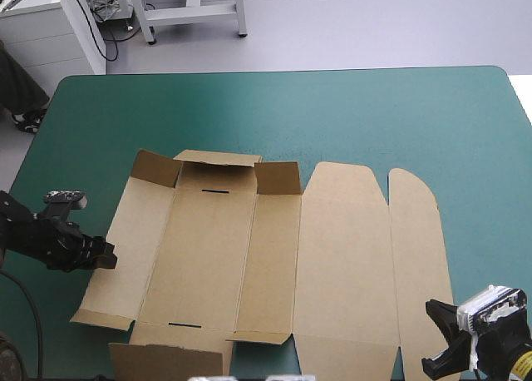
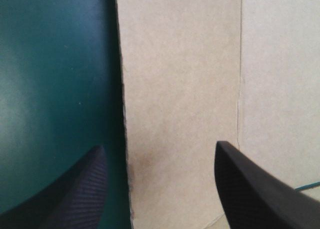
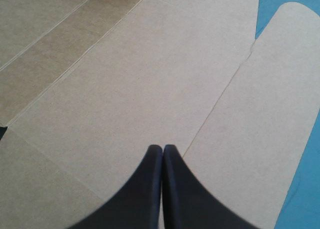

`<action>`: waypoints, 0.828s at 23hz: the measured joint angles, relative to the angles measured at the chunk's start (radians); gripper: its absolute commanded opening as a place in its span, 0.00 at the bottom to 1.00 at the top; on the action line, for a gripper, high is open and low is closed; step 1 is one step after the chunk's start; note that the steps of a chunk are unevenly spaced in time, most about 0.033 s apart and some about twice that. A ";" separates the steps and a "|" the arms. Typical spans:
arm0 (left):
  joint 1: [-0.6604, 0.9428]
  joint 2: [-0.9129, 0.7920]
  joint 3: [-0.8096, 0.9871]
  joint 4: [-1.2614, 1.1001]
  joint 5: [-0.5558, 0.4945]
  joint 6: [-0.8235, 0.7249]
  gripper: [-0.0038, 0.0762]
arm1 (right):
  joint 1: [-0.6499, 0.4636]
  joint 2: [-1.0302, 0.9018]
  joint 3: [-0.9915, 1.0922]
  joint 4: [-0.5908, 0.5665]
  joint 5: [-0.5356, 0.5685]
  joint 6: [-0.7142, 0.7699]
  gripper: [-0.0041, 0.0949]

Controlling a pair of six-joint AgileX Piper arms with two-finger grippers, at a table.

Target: Fold the box

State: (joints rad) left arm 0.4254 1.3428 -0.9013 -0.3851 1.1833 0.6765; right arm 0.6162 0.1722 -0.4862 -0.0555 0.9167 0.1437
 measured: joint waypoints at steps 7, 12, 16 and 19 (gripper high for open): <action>0.000 0.079 0.002 -0.023 -0.005 0.001 0.60 | 0.000 0.000 0.000 0.000 0.000 -0.003 0.02; 0.001 0.172 0.002 -0.118 0.010 0.025 0.60 | 0.000 0.000 0.000 -0.005 -0.004 -0.003 0.02; -0.046 0.196 0.002 -0.141 0.010 0.025 0.59 | 0.000 0.000 0.000 -0.005 -0.006 -0.003 0.02; -0.109 0.196 0.002 -0.143 0.010 0.025 0.50 | 0.000 0.000 0.000 -0.005 -0.008 -0.003 0.02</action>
State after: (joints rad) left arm 0.3164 1.5387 -0.8993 -0.5281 1.1937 0.7020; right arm 0.6162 0.1722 -0.4862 -0.0600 0.9086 0.1405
